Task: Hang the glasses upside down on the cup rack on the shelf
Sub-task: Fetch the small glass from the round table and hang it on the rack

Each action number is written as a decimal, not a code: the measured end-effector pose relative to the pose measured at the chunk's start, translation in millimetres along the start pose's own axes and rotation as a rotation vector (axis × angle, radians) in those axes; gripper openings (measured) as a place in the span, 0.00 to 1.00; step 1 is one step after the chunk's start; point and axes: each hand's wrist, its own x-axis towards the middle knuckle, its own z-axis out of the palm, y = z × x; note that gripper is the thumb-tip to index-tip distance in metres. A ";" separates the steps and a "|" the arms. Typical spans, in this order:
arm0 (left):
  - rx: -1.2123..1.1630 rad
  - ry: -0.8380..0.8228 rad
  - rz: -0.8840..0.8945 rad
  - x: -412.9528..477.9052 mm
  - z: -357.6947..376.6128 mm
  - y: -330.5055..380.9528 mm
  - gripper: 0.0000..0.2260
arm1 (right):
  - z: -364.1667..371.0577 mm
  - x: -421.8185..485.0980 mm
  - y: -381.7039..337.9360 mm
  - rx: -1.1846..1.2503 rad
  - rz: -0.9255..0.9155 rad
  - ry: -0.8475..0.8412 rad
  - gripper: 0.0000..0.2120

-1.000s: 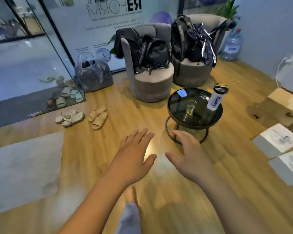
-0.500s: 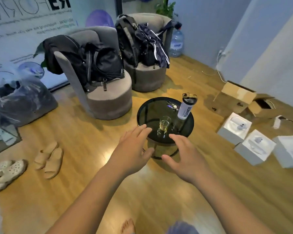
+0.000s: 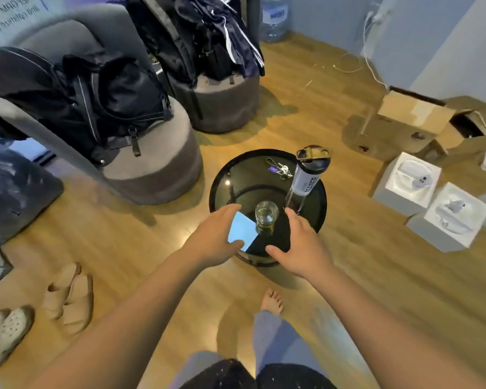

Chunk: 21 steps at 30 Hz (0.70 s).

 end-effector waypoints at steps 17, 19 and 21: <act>0.108 -0.293 0.111 263.0 144.2 -96.1 0.45 | 146.7 196.8 78.0 -0.031 0.261 -0.087 0.54; 0.094 -0.362 0.193 281.4 157.9 -108.5 0.45 | 164.3 217.0 81.4 0.022 0.263 -0.103 0.53; 0.010 -0.415 0.268 293.2 167.9 -116.4 0.42 | 176.5 230.1 86.0 0.061 0.251 -0.094 0.51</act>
